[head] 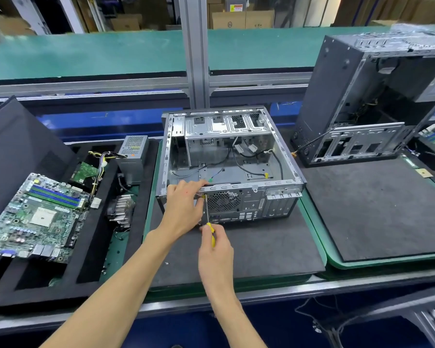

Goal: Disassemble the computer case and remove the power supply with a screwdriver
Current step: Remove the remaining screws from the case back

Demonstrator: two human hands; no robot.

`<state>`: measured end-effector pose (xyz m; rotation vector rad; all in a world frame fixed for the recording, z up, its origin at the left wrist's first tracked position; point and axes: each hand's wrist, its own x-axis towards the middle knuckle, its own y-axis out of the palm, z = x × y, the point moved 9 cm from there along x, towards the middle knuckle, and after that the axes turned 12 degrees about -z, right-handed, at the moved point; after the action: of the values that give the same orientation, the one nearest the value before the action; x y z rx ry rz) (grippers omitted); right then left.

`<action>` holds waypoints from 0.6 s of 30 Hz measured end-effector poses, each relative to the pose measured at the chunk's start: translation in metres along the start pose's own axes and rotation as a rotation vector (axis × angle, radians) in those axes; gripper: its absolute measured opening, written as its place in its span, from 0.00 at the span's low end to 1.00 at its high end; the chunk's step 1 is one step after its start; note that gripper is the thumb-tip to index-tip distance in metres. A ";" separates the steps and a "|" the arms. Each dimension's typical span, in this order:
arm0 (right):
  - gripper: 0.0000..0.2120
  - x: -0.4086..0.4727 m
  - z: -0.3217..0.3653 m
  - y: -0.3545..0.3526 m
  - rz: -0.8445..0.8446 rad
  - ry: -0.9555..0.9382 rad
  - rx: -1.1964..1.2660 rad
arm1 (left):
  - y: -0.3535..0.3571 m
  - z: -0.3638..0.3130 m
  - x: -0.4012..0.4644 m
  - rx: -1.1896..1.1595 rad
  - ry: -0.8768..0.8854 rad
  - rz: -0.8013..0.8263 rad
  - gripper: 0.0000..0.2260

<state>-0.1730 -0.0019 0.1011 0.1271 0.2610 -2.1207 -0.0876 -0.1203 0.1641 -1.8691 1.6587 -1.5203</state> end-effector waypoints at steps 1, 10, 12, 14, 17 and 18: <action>0.12 0.000 -0.001 0.000 0.005 0.020 0.000 | 0.000 -0.001 -0.001 -0.002 0.005 -0.002 0.18; 0.18 -0.021 -0.017 0.030 0.378 0.832 0.716 | -0.002 -0.003 -0.003 0.017 0.031 -0.041 0.18; 0.17 -0.027 -0.013 0.034 0.425 0.878 0.865 | -0.003 -0.001 -0.002 -0.015 0.004 -0.045 0.17; 0.15 -0.030 -0.007 0.034 0.465 0.867 0.939 | -0.001 0.001 -0.001 -0.051 -0.028 -0.011 0.21; 0.15 -0.028 -0.011 0.034 0.438 0.832 0.838 | 0.004 0.002 -0.002 0.001 -0.006 0.059 0.28; 0.15 -0.027 -0.013 0.033 0.430 0.831 0.794 | 0.006 0.003 -0.003 0.028 0.005 0.077 0.30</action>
<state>-0.1308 0.0060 0.0892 1.4031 -0.1443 -1.5275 -0.0882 -0.1216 0.1571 -1.7674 1.6824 -1.5110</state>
